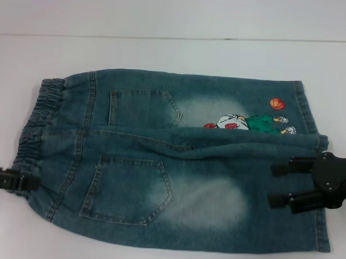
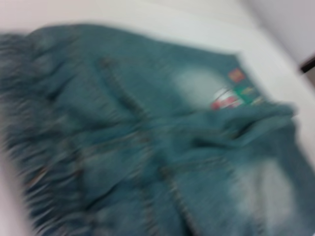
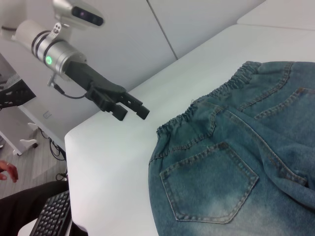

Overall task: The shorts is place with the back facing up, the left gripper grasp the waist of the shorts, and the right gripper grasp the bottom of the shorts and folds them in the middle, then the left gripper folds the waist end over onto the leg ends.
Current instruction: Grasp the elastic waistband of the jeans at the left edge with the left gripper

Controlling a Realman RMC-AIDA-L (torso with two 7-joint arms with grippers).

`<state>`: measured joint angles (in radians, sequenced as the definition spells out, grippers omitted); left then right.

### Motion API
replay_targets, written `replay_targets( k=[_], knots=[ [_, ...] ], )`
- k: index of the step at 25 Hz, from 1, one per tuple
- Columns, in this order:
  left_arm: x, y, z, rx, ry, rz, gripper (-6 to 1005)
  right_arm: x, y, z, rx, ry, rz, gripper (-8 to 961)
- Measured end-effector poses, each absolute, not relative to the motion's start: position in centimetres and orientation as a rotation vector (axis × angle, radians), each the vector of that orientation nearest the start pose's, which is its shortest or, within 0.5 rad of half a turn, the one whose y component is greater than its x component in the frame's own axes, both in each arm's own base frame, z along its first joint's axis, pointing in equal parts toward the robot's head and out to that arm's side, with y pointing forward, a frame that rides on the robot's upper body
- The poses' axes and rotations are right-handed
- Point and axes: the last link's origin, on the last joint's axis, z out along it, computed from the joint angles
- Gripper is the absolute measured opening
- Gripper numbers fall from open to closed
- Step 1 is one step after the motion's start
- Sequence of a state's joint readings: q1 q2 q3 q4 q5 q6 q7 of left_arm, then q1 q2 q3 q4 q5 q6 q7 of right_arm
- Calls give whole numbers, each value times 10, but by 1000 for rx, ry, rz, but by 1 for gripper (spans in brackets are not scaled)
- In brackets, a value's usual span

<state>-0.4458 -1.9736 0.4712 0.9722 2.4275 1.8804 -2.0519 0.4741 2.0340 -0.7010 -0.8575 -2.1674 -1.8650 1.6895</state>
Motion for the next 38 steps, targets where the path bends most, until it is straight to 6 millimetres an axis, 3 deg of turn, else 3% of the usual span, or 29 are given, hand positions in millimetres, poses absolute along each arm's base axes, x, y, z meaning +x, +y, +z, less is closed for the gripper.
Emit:
replay_targets(
  k=[6, 9, 20, 38],
  knots=[
    [-331, 301, 95, -2389, -1732, 16, 932, 270, 292, 37, -2950, 917, 521, 942],
    [-332, 308, 93, -2326, -1787, 81, 932, 270, 292, 37, -2951, 917, 519, 942],
    [-331, 330, 103, -2145, -1870, 94, 932, 268, 295, 36, -2956, 904, 505, 941],
    [-336, 334, 84, -2132, -1898, 158, 930, 268, 297, 31, -2973, 919, 459, 941]
  ],
)
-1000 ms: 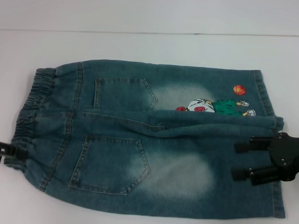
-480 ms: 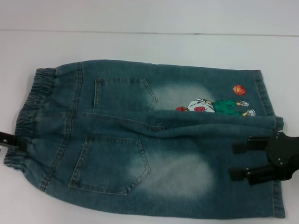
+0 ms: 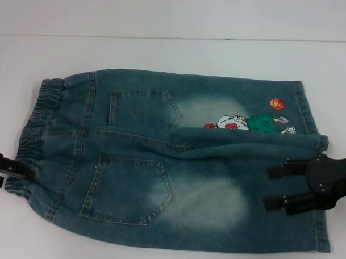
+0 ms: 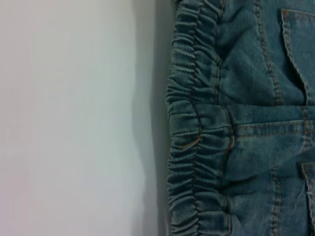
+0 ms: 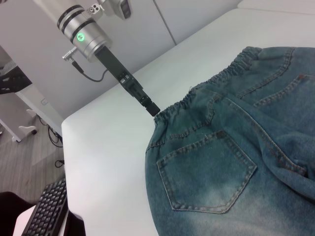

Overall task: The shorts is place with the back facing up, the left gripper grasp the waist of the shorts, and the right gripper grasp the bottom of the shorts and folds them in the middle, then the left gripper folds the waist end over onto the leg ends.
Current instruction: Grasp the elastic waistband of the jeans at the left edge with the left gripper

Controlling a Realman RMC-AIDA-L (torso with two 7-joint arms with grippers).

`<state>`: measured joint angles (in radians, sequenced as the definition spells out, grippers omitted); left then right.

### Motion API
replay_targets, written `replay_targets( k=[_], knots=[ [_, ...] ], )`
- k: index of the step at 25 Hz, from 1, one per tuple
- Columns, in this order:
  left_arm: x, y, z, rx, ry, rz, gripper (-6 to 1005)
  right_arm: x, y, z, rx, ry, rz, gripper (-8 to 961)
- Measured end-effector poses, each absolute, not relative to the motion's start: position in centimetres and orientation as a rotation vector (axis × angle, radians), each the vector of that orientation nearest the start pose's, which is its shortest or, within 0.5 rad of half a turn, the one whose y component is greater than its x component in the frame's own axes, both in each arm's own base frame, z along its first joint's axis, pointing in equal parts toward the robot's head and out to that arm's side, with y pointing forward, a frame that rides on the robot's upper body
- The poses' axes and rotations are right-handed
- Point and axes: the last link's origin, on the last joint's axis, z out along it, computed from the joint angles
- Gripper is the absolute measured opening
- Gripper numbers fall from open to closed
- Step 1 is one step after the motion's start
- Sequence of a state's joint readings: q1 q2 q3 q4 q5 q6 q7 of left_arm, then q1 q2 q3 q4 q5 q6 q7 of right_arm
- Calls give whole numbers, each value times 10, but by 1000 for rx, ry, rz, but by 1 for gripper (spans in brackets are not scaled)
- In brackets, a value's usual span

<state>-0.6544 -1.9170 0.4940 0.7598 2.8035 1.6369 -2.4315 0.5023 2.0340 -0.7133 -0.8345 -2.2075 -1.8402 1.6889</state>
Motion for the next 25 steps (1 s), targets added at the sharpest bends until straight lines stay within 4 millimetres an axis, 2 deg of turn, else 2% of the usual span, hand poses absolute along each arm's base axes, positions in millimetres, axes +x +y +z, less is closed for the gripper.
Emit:
replay_targets(
  k=[15, 25],
  knots=[
    [-335, 333, 77, -2143, -1906, 179, 929, 268, 298, 31, -2971, 918, 462, 942],
    [-337, 334, 81, -2130, -1899, 173, 929, 268, 298, 31, -2970, 919, 464, 941]
  ],
)
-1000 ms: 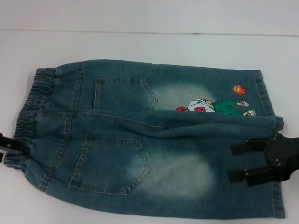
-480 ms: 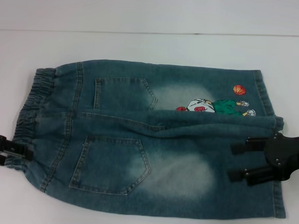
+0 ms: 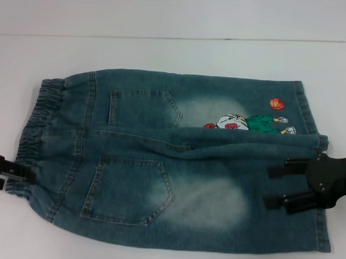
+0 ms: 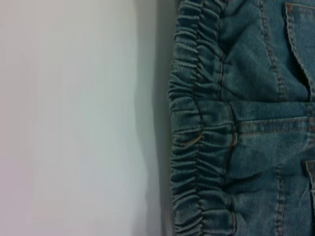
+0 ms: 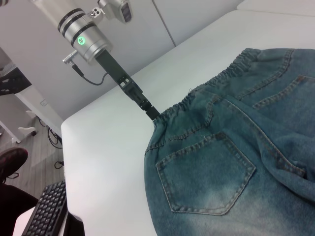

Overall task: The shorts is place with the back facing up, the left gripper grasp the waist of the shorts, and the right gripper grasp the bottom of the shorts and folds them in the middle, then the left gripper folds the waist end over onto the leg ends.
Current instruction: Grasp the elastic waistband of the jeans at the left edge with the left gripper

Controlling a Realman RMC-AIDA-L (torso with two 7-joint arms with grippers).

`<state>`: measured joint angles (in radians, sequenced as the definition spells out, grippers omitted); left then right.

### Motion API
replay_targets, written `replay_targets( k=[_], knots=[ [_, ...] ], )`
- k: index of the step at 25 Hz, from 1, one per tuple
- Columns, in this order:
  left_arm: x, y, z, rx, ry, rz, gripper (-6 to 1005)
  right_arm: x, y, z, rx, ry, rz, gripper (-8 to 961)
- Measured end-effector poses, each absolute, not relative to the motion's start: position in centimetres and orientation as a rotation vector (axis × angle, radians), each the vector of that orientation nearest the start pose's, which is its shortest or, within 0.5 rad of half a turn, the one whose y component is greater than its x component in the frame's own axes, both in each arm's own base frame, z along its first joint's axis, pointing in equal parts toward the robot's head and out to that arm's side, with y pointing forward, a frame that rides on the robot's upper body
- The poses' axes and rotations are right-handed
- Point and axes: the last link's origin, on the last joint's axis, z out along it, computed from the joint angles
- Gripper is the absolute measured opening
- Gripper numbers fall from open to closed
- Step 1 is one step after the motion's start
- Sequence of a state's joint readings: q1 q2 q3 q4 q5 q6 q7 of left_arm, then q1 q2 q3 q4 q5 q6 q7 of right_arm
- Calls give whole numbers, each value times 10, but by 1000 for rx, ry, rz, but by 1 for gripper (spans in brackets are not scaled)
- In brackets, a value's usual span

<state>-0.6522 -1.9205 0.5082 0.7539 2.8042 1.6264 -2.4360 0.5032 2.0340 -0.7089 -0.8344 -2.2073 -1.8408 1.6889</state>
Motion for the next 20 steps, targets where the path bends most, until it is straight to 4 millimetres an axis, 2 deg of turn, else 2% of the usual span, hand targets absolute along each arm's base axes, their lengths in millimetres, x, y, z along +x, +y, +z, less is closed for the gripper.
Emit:
replay_targets(
  k=[20],
  knots=[
    [-337, 332, 76, -2136, -1909, 177, 928, 268, 298, 31, -2966, 920, 469, 941]
  ],
)
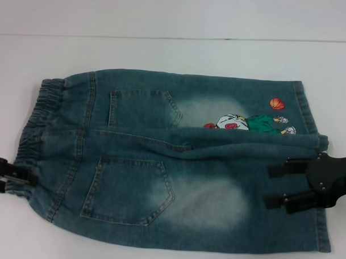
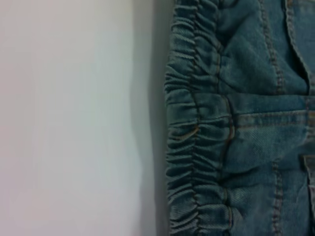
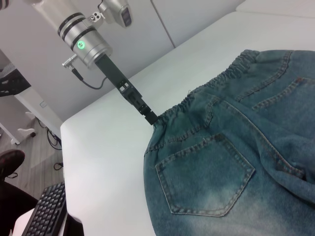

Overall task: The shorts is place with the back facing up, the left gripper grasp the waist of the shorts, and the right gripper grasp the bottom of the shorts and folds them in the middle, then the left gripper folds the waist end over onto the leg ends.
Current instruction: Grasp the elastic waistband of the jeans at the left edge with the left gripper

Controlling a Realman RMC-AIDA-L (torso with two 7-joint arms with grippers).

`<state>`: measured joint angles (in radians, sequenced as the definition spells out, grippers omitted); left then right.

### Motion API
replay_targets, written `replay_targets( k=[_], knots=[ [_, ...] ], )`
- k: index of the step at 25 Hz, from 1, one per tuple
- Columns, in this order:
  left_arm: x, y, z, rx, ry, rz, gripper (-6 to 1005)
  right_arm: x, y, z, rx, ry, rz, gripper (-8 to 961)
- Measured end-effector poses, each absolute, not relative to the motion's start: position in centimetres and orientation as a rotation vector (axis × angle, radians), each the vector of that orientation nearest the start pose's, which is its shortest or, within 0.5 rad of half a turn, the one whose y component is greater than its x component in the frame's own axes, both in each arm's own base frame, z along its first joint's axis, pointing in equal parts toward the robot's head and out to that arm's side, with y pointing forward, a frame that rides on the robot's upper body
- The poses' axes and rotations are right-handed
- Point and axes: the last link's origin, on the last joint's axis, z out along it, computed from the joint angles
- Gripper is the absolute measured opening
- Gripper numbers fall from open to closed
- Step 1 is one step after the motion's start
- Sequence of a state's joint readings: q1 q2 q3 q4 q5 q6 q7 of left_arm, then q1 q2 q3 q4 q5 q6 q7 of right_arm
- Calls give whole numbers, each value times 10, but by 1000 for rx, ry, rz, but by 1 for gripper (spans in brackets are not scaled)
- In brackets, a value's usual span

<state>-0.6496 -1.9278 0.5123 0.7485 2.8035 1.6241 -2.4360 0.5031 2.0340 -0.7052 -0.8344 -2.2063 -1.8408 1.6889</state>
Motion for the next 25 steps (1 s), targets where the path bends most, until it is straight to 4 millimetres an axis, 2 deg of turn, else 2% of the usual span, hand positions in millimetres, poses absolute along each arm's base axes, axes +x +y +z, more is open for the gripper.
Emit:
replay_targets(
  k=[9, 11, 17, 25],
  knots=[
    [-329, 333, 72, -2170, -1914, 130, 927, 268, 299, 33, -2962, 916, 473, 942],
    [-328, 334, 70, -2177, -1910, 126, 735, 268, 299, 33, -2961, 915, 474, 942],
    [-326, 335, 64, -2184, -1895, 120, 515, 267, 300, 33, -2961, 911, 476, 941],
    [-326, 338, 60, -2184, -1871, 113, 340, 267, 300, 33, -2962, 908, 476, 941]
  ],
)
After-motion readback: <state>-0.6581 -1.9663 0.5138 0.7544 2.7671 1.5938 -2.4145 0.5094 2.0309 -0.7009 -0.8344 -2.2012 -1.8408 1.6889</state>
